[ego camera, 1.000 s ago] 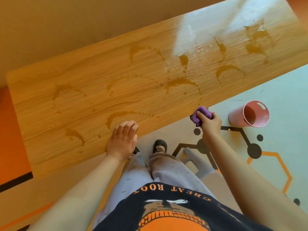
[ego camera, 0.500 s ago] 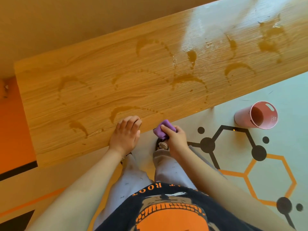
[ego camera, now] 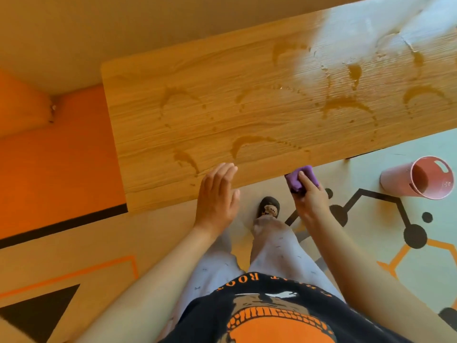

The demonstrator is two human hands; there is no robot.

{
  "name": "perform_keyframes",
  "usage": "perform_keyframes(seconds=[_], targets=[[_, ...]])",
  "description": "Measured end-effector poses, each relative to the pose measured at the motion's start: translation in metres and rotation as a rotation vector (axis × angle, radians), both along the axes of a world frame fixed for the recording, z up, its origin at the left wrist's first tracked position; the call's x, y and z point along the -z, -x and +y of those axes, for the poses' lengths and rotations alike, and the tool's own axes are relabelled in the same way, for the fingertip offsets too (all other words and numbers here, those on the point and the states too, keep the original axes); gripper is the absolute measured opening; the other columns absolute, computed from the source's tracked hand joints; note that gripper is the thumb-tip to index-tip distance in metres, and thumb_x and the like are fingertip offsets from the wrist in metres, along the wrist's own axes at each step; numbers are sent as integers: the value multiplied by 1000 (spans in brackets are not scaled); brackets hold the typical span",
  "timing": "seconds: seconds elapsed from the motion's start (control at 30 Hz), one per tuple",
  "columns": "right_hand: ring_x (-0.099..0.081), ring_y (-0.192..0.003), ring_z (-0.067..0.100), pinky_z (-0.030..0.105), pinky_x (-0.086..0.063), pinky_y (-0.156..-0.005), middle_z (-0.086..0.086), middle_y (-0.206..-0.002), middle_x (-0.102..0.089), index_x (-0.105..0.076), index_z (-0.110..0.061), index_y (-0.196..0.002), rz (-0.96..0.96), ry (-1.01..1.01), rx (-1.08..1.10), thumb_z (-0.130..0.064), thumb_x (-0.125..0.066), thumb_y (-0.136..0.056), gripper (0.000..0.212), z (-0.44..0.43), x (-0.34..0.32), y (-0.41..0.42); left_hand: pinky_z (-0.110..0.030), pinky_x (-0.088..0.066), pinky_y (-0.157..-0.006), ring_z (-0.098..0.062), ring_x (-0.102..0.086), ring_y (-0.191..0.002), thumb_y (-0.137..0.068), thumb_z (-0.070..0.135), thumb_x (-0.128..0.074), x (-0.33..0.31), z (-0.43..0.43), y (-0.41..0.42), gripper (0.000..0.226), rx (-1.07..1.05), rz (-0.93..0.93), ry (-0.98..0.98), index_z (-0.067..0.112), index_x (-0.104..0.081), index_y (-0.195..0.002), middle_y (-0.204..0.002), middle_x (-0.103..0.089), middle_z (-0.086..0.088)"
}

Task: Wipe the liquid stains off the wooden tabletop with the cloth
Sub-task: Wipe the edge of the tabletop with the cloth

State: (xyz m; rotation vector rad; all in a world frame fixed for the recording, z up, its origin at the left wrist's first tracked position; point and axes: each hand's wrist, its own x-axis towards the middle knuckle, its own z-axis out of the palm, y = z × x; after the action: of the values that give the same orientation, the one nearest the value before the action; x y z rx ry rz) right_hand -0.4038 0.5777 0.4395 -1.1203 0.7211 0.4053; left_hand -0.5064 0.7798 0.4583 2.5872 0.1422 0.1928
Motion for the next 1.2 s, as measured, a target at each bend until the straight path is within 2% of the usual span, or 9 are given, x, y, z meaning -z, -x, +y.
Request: perform_keyframes(seconds=[0.2, 0.37, 0.57, 0.67, 0.8, 0.93, 1.03, 1.1, 1.2], targets=[[-58, -73, 14, 19, -50, -58, 10, -80, -57, -54, -4, -97, 54, -26, -88, -3, -53, -91, 6, 66, -7, 51, -46, -26, -114, -33, -33, -136, -92, 22, -50, 11, 73, 72, 52, -396, 125, -35, 1, -37, -138, -144, -38, -17], [-61, -79, 17, 23, -51, -69, 14, -87, -59, -57, -5, -95, 47, -13, -67, 1, -54, -90, 9, 65, -9, 51, -46, -23, -116, -32, -29, -139, -96, 39, -37, 24, 97, 86, 55, -325, 241, -105, 3, -41, -137, -146, -38, -16], [-58, -60, 6, 25, -48, -71, 5, -72, -56, -56, -6, -96, 7, -39, 75, -2, -50, -92, 8, 56, -3, 41, -45, -23, -116, -32, -29, -139, -96, 39, -39, 31, 98, 88, 54, -319, 201, -119, 4, -41, -137, -145, -40, -15], [-61, -78, 12, 30, -49, -82, 10, -87, -60, -58, -9, -97, 60, -57, 124, -5, -52, -92, 8, 75, -9, 52, -44, -21, -116, -31, -29, -139, -96, 39, -40, 31, 100, 86, 54, -319, 183, -96, 4, -43, -136, -145, -40, -14], [-63, -88, 22, 30, -55, -71, 14, -96, -64, -59, -8, -102, 178, -21, -85, -7, -61, -87, 15, 120, -17, 89, -42, -18, -118, -27, -25, -142, -96, 41, -38, 28, 106, 91, 55, -283, 187, -23, 7, -41, -140, -149, -36, -11], [-63, -94, 27, 39, -51, -87, 11, -90, -65, -62, -14, -88, 137, 155, -409, -12, -68, -84, 7, 167, -21, 124, -36, -15, -118, -22, -22, -144, -96, 42, -37, 24, 117, 97, 57, -205, 189, 3, 12, -38, -144, -152, -33, -6], [-62, -94, 24, 36, -50, -86, 8, -88, -66, -63, -18, -85, 91, 215, -473, -12, -68, -83, 8, 169, -21, 125, -28, -23, -113, -15, -36, -133, -94, 39, -42, 9, 116, 96, 45, -302, 110, 161, 13, -52, -130, -138, -47, -1], [-63, -95, 25, 37, -51, -88, 10, -91, -67, -64, -17, -88, 80, 200, -508, -11, -68, -82, 10, 163, -19, 121, -14, -33, -98, -7, -47, -112, -94, 33, -47, -6, 107, 98, 25, -423, 59, 336, 18, -57, -111, -116, -56, 5], [-65, -94, 26, 37, -53, -88, 14, -95, -67, -63, -12, -94, 93, 213, -580, -13, -70, -82, 13, 161, -21, 116, -15, -41, -68, -14, -56, -86, -97, 30, -51, -17, 88, 100, 19, -588, 333, 781, 11, -56, -94, -90, -61, -3]])
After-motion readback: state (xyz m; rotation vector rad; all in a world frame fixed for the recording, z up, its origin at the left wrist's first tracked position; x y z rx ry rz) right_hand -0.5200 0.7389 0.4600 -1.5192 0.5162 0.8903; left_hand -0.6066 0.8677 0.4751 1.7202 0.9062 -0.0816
